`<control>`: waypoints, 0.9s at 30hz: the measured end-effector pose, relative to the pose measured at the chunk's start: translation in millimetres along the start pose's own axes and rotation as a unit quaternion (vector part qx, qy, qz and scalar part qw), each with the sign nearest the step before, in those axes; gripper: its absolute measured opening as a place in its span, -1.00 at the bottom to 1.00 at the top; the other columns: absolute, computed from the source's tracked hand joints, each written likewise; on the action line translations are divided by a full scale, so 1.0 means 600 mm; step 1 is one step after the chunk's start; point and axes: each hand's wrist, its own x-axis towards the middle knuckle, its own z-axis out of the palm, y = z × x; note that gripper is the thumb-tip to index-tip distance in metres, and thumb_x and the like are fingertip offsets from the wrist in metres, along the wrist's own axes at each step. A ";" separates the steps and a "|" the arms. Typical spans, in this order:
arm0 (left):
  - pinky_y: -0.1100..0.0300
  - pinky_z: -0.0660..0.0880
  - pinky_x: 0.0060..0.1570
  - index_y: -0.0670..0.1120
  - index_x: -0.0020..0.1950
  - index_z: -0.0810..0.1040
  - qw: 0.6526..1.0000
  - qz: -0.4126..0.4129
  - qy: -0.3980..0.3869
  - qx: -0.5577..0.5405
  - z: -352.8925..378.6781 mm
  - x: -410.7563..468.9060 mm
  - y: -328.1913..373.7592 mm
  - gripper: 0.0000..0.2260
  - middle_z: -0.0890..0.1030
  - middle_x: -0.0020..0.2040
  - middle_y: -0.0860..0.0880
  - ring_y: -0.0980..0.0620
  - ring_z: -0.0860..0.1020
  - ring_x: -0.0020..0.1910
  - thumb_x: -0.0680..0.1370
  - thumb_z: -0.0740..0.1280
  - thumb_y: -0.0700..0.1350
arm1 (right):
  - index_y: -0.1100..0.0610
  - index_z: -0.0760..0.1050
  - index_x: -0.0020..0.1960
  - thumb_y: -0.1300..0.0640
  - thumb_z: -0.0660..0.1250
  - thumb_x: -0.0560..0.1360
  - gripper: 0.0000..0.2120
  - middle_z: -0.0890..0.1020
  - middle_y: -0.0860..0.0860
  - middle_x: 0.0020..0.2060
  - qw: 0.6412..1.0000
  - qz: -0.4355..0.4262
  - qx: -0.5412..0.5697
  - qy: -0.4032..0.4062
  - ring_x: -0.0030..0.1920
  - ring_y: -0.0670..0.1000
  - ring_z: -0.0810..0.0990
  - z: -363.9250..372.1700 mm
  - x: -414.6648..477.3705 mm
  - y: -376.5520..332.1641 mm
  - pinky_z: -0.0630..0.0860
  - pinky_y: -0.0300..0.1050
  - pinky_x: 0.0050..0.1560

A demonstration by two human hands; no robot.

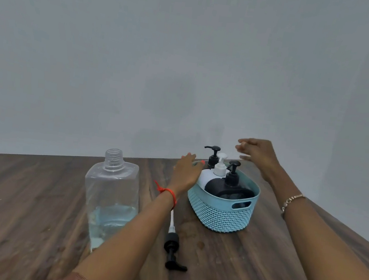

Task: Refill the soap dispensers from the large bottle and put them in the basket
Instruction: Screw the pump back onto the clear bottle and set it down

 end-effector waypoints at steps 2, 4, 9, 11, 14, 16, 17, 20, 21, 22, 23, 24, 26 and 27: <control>0.08 0.10 0.46 -0.21 0.46 0.27 1.000 0.006 0.014 -0.017 -0.021 -0.011 0.021 -0.54 0.24 0.51 -0.15 -0.09 0.16 0.50 0.62 0.17 -0.03 | 0.29 0.54 0.14 0.29 0.26 0.52 -0.78 0.63 0.20 0.01 0.998 -0.043 0.026 0.027 0.06 0.07 0.61 0.004 -0.012 -0.031 0.54 -0.06 0.09; 0.09 0.16 0.44 -0.24 0.44 0.30 0.998 0.017 0.034 -0.046 -0.046 -0.022 0.044 -0.55 0.30 0.47 -0.18 -0.10 0.23 0.47 0.61 0.19 -0.05 | 0.28 0.55 0.13 0.28 0.30 0.50 -0.78 0.63 0.14 -0.03 0.995 -0.087 0.036 0.036 0.08 0.07 0.61 0.016 -0.031 -0.066 0.55 -0.07 0.10; 0.10 0.32 0.34 -0.28 0.36 0.41 0.995 0.049 0.077 -0.044 -0.120 -0.051 0.092 -0.60 0.45 0.35 -0.22 -0.11 0.41 0.33 0.57 0.27 -0.13 | 0.23 0.58 0.11 0.28 0.32 0.48 -0.78 0.64 0.10 -0.11 0.984 -0.170 0.011 0.051 -0.06 0.01 0.61 0.071 -0.099 -0.129 0.57 -0.01 0.11; 0.14 0.36 0.27 -0.28 0.31 0.45 0.992 0.066 0.099 -0.040 -0.153 -0.063 0.102 -0.63 0.50 0.30 -0.21 -0.10 0.46 0.27 0.54 0.31 -0.17 | 0.24 0.57 0.10 0.33 0.27 0.47 -0.77 0.62 0.13 -0.18 0.982 -0.179 -0.011 0.051 -0.15 0.06 0.59 0.096 -0.129 -0.136 0.60 0.05 0.01; 0.24 0.40 0.11 -0.26 0.25 0.50 0.988 0.078 0.126 -0.046 -0.203 -0.088 0.102 -0.67 0.56 0.21 -0.19 -0.04 0.51 0.17 0.50 0.35 -0.20 | 0.28 0.55 0.08 0.35 0.25 0.44 -0.77 0.64 0.26 -0.17 0.986 -0.143 -0.080 -0.009 -0.27 0.08 0.56 0.135 -0.180 -0.123 0.58 -0.05 -0.20; 0.28 0.38 0.03 -0.25 0.21 0.53 0.985 0.080 0.141 -0.058 -0.232 -0.111 0.093 -0.69 0.59 0.15 -0.17 0.03 0.52 0.06 0.48 0.37 -0.20 | 0.33 0.55 0.05 0.29 0.31 0.43 -0.79 0.62 0.30 -0.09 0.981 -0.092 -0.155 -0.075 -0.24 0.12 0.57 0.165 -0.217 -0.100 0.53 -0.09 -0.23; 0.30 0.37 0.01 -0.24 0.19 0.55 0.984 0.081 0.148 -0.064 -0.245 -0.123 0.086 -0.70 0.60 0.13 -0.15 0.06 0.51 0.03 0.48 0.38 -0.20 | 0.35 0.54 -0.02 0.27 0.33 0.42 -0.82 0.60 0.29 -0.11 0.973 -0.073 -0.198 -0.099 -0.20 0.16 0.58 0.179 -0.236 -0.088 0.52 -0.04 -0.20; 0.32 0.36 0.00 -0.19 0.19 0.55 0.979 0.082 0.172 -0.078 -0.280 -0.155 0.060 -0.70 0.60 0.12 -0.09 0.09 0.51 0.02 0.48 0.39 -0.14 | 0.22 0.46 -0.17 0.17 0.36 0.42 -0.88 0.56 0.15 -0.15 0.921 -0.030 -0.352 -0.162 -0.03 0.16 0.55 0.210 -0.283 -0.054 0.42 -0.08 -0.16; 0.32 0.37 -0.01 -0.18 0.21 0.54 0.977 0.083 0.179 -0.081 -0.292 -0.165 0.050 -0.68 0.60 0.14 -0.07 0.09 0.51 0.03 0.48 0.40 -0.12 | 0.23 0.48 -0.04 0.13 0.37 0.44 -0.80 0.58 0.16 -0.03 0.896 -0.016 -0.404 -0.184 0.05 0.16 0.55 0.218 -0.294 -0.043 0.44 -0.08 -0.09; 0.34 0.37 -0.02 -0.16 0.23 0.52 0.975 0.084 0.185 -0.085 -0.303 -0.173 0.038 -0.66 0.58 0.16 -0.06 0.09 0.51 0.05 0.49 0.40 -0.09 | 0.26 0.47 0.11 0.11 0.38 0.44 -0.68 0.57 0.16 0.09 0.874 0.005 -0.445 -0.197 0.13 0.16 0.55 0.225 -0.303 -0.031 0.49 -0.05 0.00; 0.35 0.37 -0.03 -0.14 0.26 0.50 0.975 0.083 0.187 -0.090 -0.312 -0.181 0.025 -0.63 0.57 0.19 -0.05 0.09 0.50 0.08 0.49 0.39 -0.06 | 0.28 0.44 0.20 0.12 0.38 0.45 -0.61 0.56 0.17 0.16 0.862 0.033 -0.463 -0.202 0.16 0.16 0.55 0.230 -0.311 -0.020 0.50 -0.02 0.07; 0.35 0.36 -0.02 -0.13 0.29 0.47 0.975 0.080 0.184 -0.095 -0.319 -0.188 0.012 -0.59 0.54 0.22 -0.04 0.09 0.49 0.12 0.49 0.40 -0.02 | 0.29 0.41 0.24 0.16 0.35 0.47 -0.60 0.54 0.19 0.20 0.860 0.057 -0.466 -0.200 0.18 0.16 0.55 0.234 -0.319 -0.010 0.50 -0.01 0.12; 0.28 0.35 0.06 -0.10 0.35 0.40 0.978 0.061 0.171 -0.101 -0.326 -0.201 -0.016 -0.50 0.48 0.31 -0.03 0.05 0.46 0.21 0.47 0.40 0.04 | 0.31 0.37 0.27 0.26 0.23 0.51 -0.66 0.48 0.23 0.25 0.872 0.074 -0.451 -0.176 0.22 0.19 0.52 0.240 -0.331 0.001 0.47 -0.01 0.16; 0.24 0.34 0.10 -0.09 0.38 0.36 0.981 0.046 0.160 -0.100 -0.326 -0.205 -0.029 -0.44 0.44 0.35 -0.04 0.02 0.44 0.26 0.46 0.40 0.07 | 0.32 0.37 0.26 0.28 0.20 0.52 -0.68 0.47 0.24 0.25 0.883 0.073 -0.437 -0.158 0.22 0.20 0.51 0.239 -0.332 0.002 0.46 -0.01 0.16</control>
